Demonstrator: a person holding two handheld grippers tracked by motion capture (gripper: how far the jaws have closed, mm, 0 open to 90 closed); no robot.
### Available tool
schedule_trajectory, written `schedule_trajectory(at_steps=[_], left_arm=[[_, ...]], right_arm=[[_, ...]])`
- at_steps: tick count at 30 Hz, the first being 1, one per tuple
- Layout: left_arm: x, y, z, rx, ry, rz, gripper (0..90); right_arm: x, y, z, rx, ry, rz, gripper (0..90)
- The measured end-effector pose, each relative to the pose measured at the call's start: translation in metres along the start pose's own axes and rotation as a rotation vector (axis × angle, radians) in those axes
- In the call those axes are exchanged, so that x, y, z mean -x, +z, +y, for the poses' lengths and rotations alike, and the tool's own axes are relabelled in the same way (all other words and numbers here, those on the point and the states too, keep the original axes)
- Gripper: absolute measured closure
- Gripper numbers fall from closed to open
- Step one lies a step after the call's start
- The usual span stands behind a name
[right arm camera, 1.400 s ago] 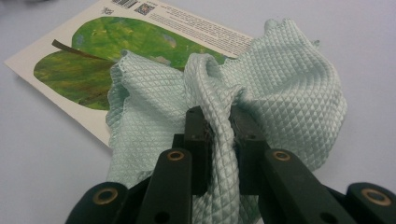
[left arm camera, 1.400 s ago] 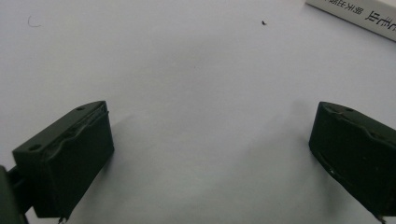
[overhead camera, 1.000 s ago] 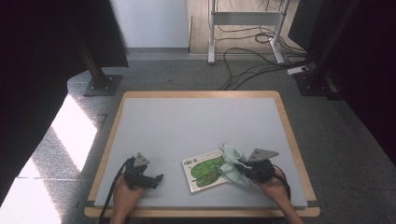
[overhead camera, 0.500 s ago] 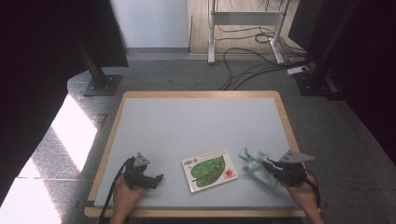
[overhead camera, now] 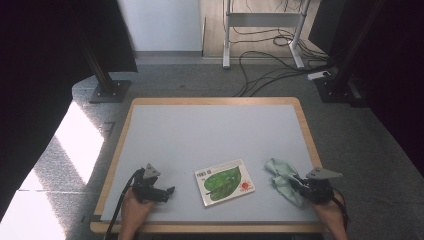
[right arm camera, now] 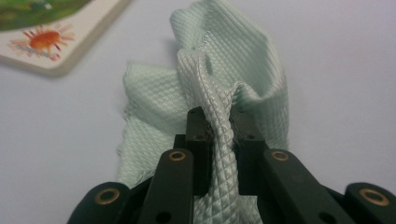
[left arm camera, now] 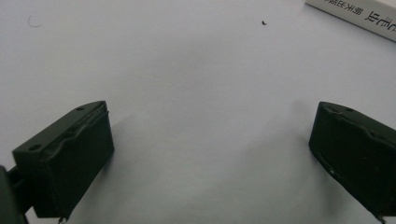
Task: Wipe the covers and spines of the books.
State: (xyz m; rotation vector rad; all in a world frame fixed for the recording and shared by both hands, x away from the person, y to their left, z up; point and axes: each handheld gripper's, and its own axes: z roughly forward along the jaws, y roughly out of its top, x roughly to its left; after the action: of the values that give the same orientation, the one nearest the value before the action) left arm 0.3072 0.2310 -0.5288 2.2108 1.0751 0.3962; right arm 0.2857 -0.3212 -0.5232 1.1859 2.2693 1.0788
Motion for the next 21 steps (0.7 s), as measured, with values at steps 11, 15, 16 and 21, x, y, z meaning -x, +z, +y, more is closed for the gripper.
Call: schedule_trajectory(at_steps=[11,15,16,21], left_arm=[[0.0,0.0,0.0,0.0,0.0,-0.001,0.0],[0.0,0.0,0.0,0.0,0.0,-0.001,0.0],[0.0,0.0,0.0,-0.001,0.0,0.0,0.0],[0.0,0.0,0.0,0.0,0.0,-0.001,0.0]], right_arm=[[-0.004,-0.001,0.01,0.008,0.002,0.011,50.8],[-0.008,-0.001,0.022,0.046,0.016,0.031,36.8],[-0.01,-0.001,0.027,0.055,0.011,0.036,34.3],[-0.025,0.006,0.049,0.093,-0.054,0.059,26.9]])
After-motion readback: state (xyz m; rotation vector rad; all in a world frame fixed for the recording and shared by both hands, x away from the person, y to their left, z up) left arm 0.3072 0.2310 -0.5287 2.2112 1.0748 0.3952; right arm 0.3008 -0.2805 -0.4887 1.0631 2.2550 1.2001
